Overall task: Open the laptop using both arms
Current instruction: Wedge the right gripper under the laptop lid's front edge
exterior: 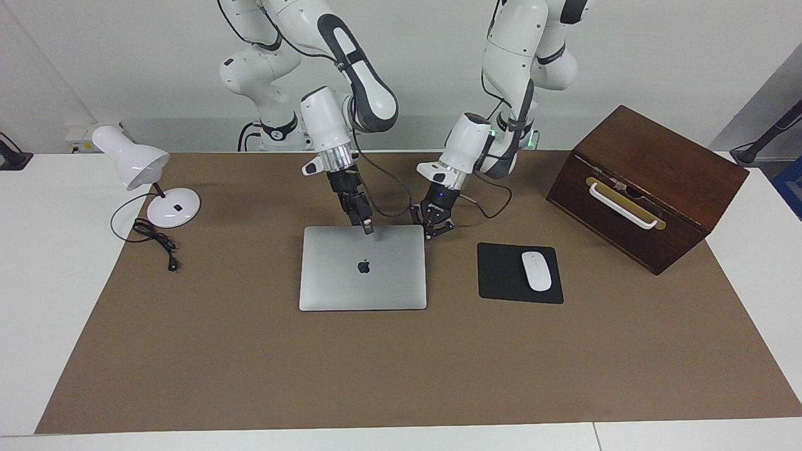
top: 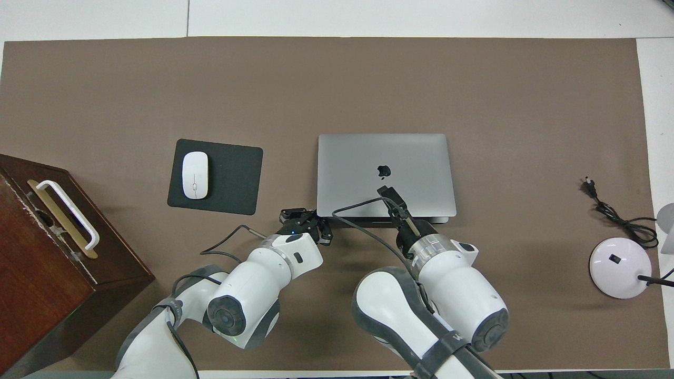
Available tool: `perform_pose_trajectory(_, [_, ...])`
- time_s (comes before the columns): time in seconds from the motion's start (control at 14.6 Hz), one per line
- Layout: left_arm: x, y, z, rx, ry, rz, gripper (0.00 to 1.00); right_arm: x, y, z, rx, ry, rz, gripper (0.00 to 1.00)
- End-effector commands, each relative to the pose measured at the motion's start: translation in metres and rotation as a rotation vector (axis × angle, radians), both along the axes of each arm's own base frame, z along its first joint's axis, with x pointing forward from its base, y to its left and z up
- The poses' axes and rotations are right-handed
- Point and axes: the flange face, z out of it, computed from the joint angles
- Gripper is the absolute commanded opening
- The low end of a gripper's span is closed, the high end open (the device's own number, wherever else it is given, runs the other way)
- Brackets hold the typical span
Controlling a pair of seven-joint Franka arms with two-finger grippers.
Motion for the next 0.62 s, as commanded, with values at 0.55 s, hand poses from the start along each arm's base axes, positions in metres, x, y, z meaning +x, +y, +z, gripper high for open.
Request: perform_pose_trajectory(0.55, [-0.008,-0.010,-0.017,0.011,0.017,-0.023,0.00,0.016,0.010,0.011,0.037,-0.020,0.018,1.00])
